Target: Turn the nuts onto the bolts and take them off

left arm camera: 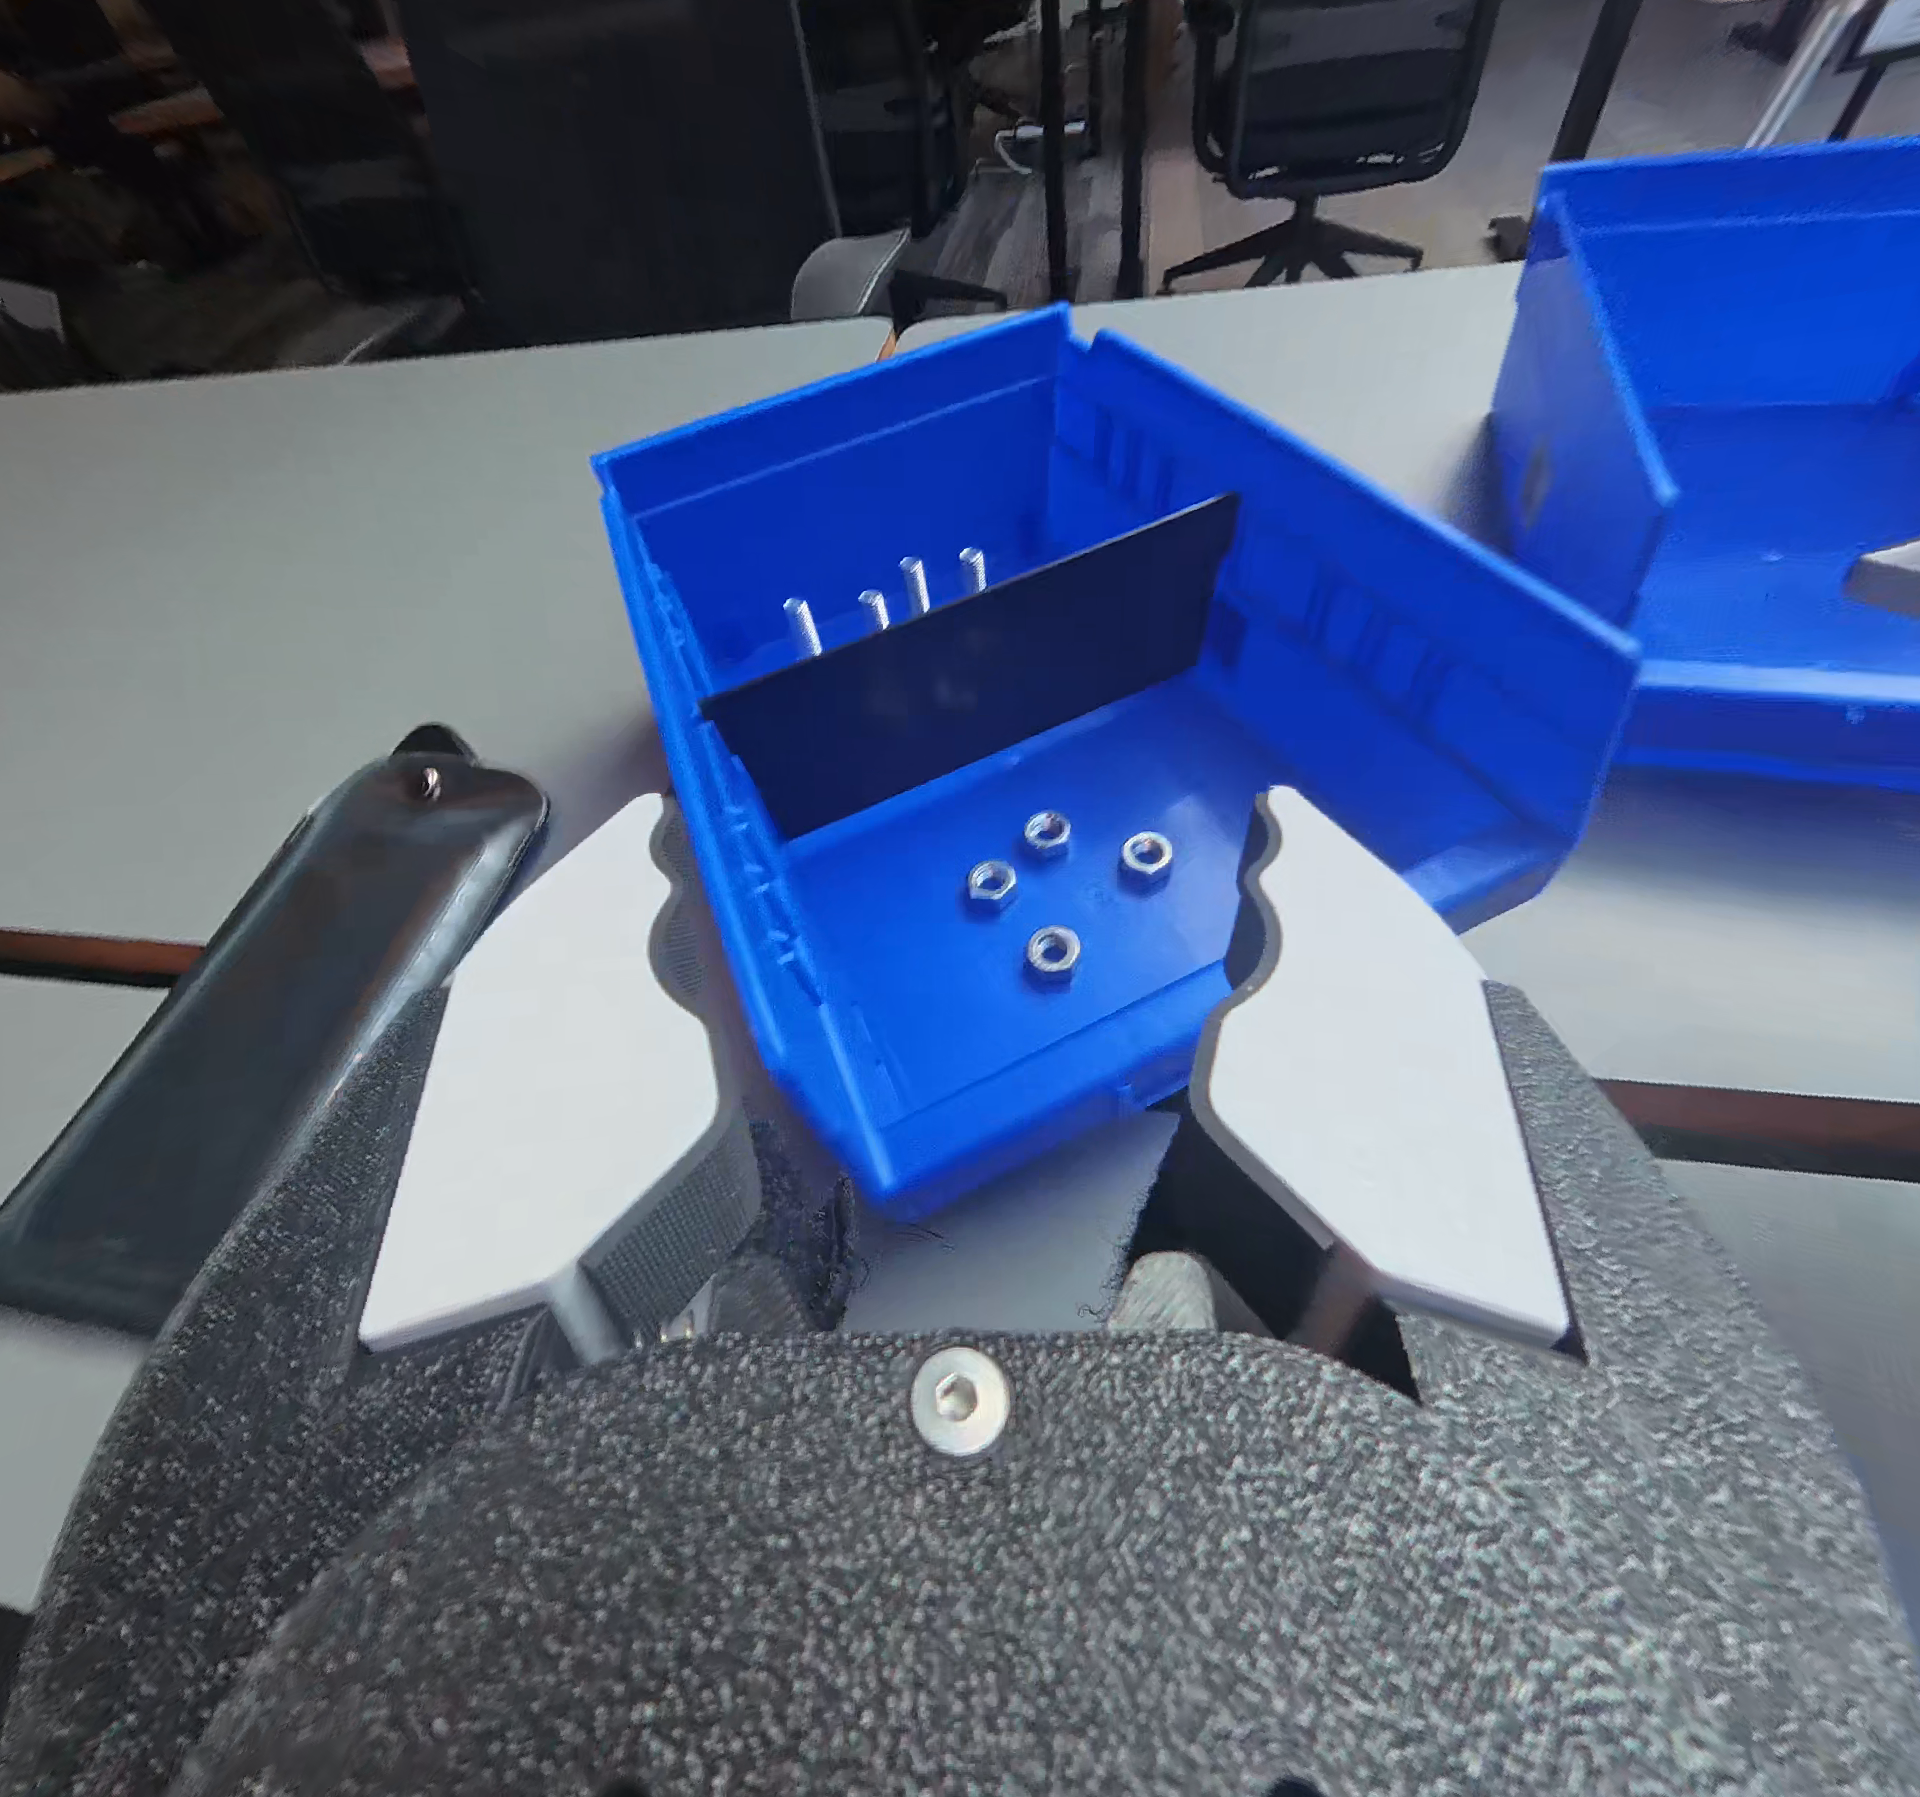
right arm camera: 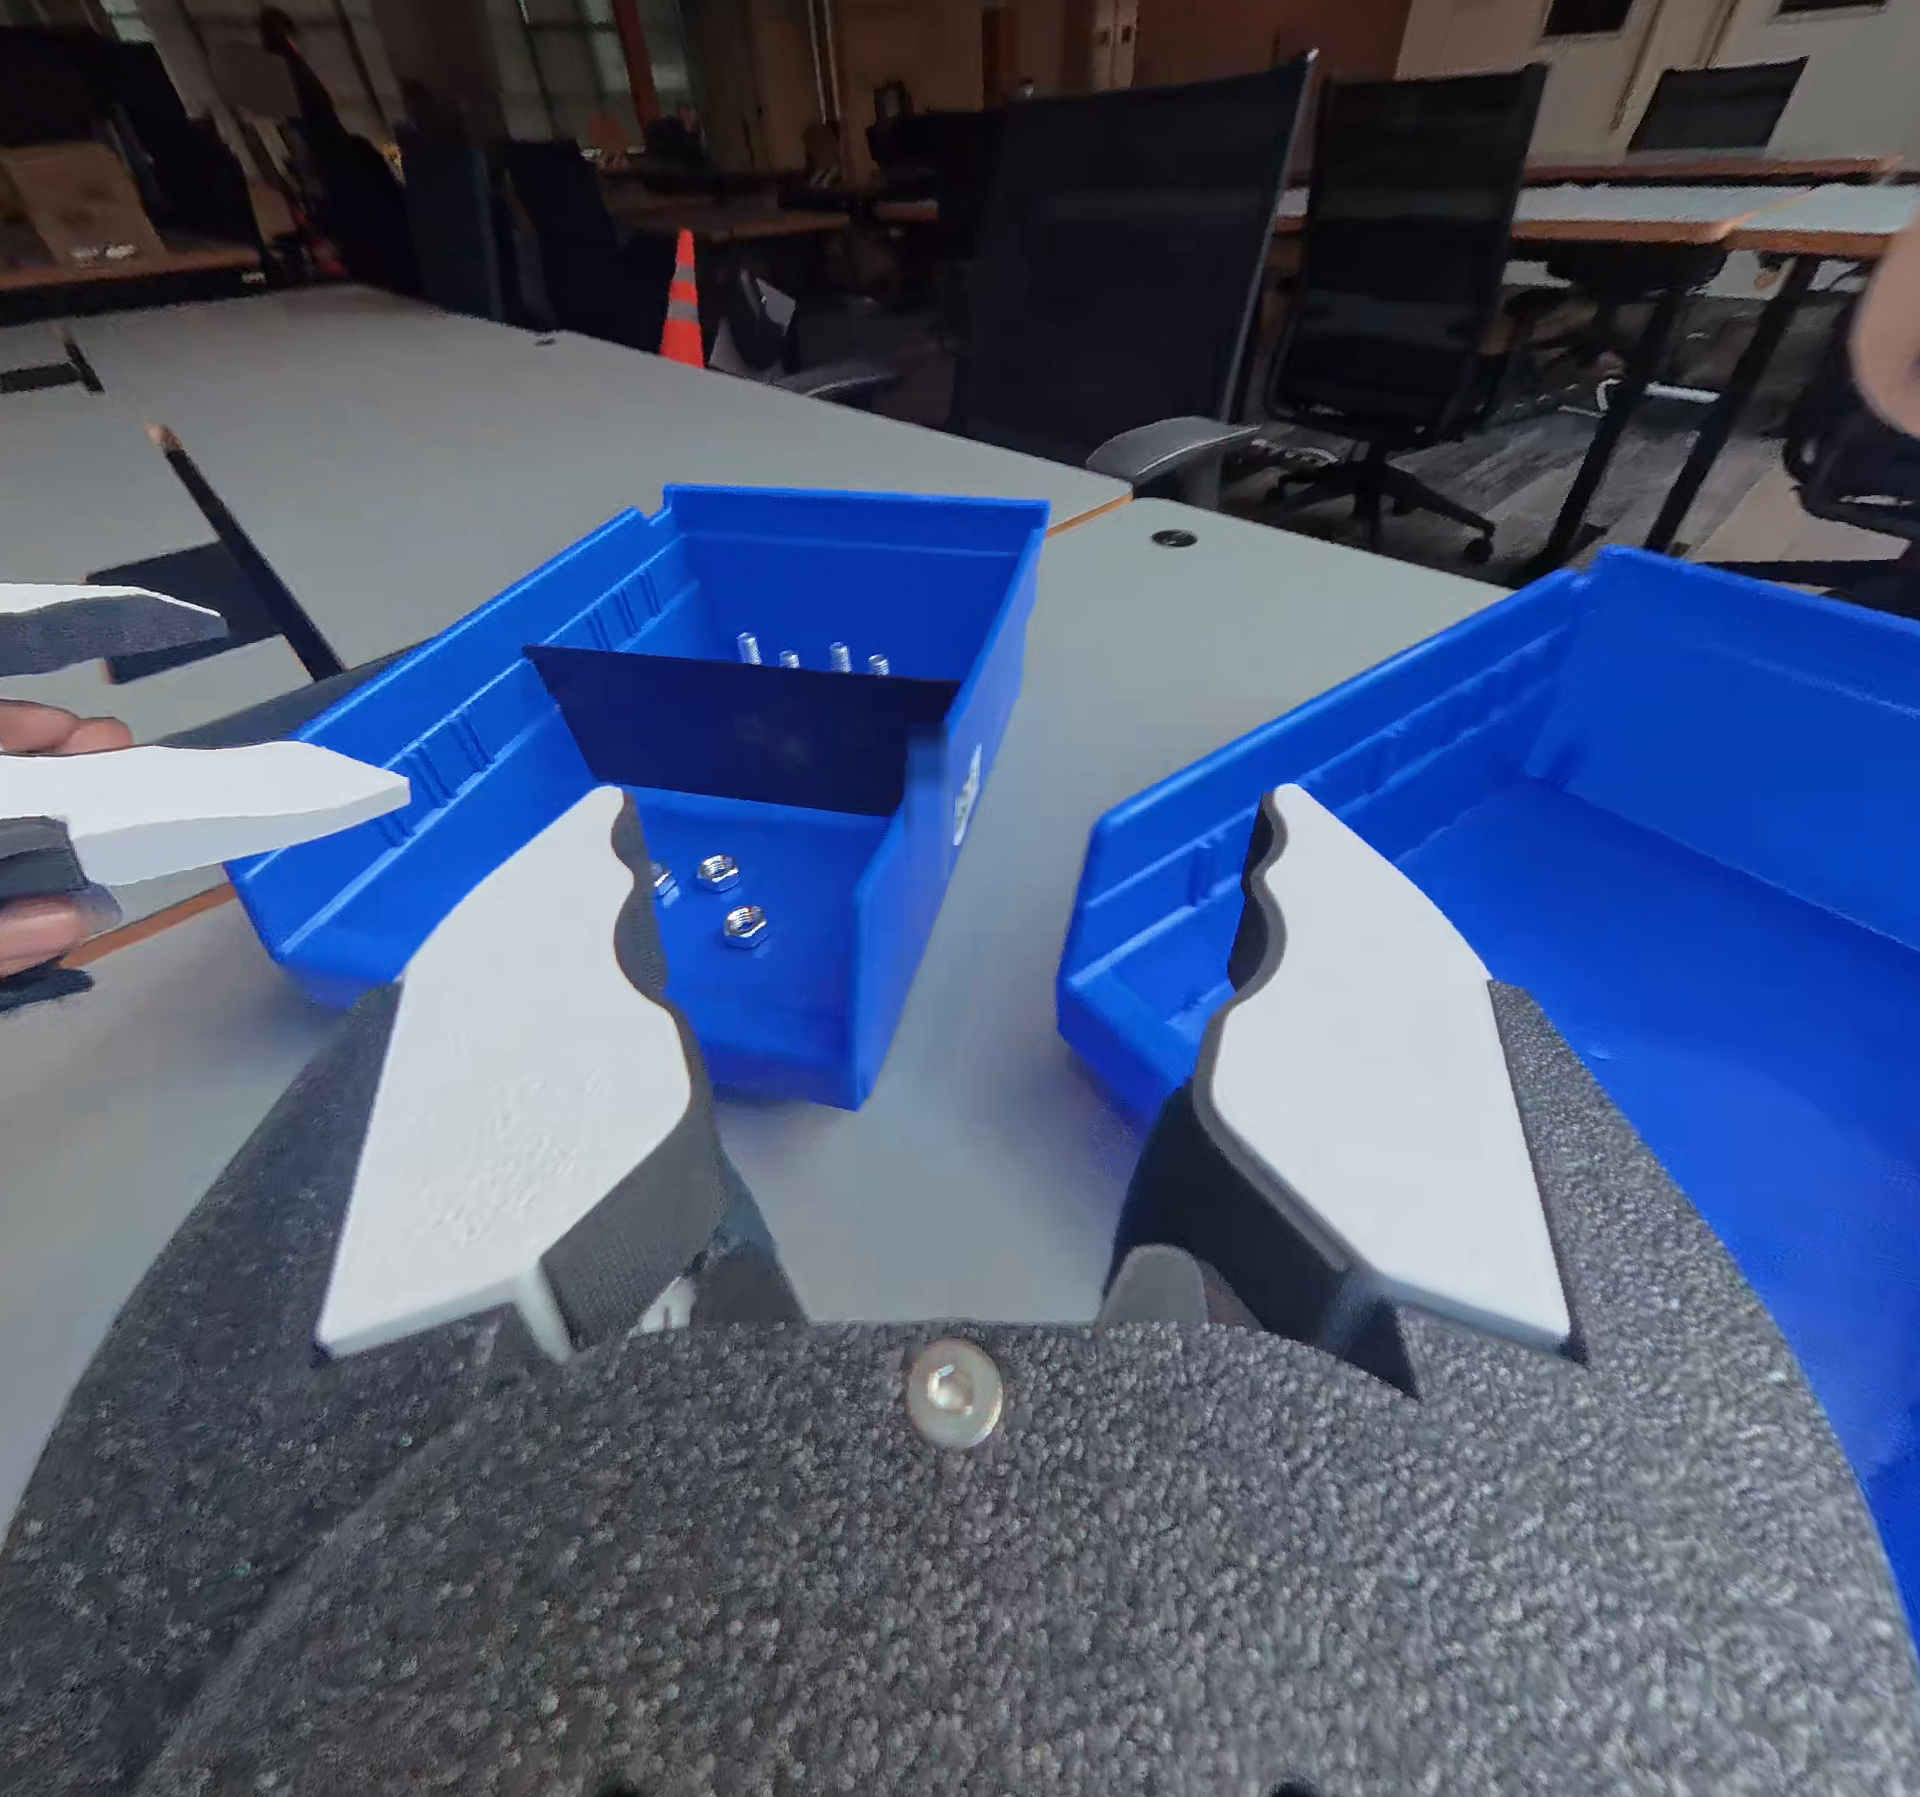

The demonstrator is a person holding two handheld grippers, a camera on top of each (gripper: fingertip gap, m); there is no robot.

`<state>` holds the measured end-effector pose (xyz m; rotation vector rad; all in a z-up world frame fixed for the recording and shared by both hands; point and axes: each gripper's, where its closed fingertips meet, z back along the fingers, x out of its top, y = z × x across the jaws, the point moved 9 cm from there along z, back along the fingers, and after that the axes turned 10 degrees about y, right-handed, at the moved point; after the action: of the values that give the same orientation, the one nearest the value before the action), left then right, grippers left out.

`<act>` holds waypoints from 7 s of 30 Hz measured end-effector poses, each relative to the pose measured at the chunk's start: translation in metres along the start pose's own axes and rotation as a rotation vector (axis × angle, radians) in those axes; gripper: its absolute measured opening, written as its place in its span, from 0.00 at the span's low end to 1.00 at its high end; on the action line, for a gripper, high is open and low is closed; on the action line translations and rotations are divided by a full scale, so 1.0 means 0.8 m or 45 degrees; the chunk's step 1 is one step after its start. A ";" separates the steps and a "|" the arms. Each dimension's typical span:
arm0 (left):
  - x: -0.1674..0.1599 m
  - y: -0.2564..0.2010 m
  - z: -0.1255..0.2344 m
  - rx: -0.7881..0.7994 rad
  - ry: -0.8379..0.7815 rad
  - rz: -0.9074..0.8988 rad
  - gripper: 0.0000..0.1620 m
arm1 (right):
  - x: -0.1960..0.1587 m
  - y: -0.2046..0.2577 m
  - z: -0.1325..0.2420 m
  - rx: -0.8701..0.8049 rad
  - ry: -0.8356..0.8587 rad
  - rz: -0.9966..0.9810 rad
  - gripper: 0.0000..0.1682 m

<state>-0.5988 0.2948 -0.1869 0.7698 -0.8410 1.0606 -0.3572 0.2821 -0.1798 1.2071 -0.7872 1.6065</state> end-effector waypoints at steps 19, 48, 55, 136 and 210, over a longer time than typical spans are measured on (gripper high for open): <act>0.130 -0.212 -0.164 -0.322 0.388 -0.686 0.46 | -0.056 -0.212 0.080 -0.453 0.410 -0.169 0.59; 0.166 -0.371 -0.099 -0.456 0.043 -0.753 0.11 | -0.067 -0.265 0.204 -0.868 0.708 0.196 0.09; 0.164 -0.510 -0.100 -0.683 -0.029 -0.852 0.12 | -0.103 -0.328 0.308 -1.096 0.801 0.083 0.09; 0.255 -0.282 -0.046 -0.747 -0.562 -0.344 0.32 | 0.090 -0.303 0.201 -0.424 0.162 0.401 0.22; 0.228 -0.402 -0.031 -1.054 -0.293 -0.715 0.29 | 0.088 -0.319 0.239 0.068 -0.012 0.047 0.33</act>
<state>-0.2436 0.2949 -0.0818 0.3694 -1.0658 0.0786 -0.0571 0.2228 -0.0652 1.2454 -0.7813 1.6622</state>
